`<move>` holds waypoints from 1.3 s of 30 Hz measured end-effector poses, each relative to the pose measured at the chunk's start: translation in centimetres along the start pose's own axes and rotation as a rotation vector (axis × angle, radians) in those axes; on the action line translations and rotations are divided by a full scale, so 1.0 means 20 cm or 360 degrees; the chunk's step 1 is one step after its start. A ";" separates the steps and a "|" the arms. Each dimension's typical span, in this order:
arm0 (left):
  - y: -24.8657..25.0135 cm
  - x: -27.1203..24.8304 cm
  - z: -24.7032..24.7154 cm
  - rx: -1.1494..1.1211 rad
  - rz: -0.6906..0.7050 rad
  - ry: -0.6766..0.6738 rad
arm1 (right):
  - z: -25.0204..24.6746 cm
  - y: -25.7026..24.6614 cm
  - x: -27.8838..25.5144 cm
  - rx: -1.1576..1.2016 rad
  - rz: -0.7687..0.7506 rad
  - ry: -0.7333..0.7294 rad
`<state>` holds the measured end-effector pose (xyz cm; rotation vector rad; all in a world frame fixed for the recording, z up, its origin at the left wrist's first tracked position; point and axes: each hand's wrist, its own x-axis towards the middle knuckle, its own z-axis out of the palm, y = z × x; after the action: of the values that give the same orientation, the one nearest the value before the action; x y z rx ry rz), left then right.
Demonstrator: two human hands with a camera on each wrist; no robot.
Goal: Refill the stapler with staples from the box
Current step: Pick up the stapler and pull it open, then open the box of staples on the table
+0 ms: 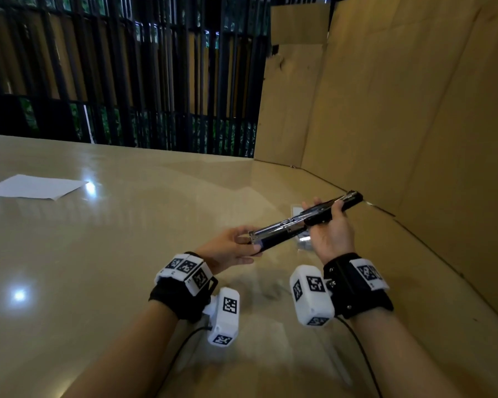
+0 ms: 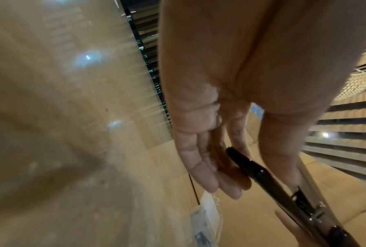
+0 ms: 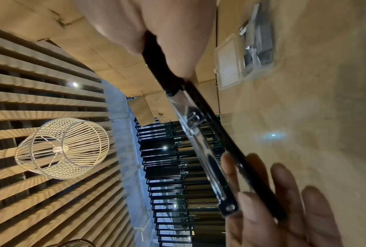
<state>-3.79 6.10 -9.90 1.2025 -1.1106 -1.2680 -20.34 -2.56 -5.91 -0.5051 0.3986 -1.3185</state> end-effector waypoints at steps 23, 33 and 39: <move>0.11 -0.02 0.07 -0.0266 0.0035 -0.0094 | -0.09 -0.17 0.07 -0.0980 0.0054 0.0013; 0.12 0.03 -0.03 -0.0422 0.0112 0.0415 | -0.16 -0.19 0.18 -0.2165 -0.0073 0.0036; 0.12 0.04 -0.06 -0.0536 0.0089 0.0475 | -0.13 -0.07 0.38 -0.3091 0.0015 -0.0068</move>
<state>-2.48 5.26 -7.68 1.0542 -0.6774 -1.1346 -21.36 -10.59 -7.15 -2.0677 1.6102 -0.5000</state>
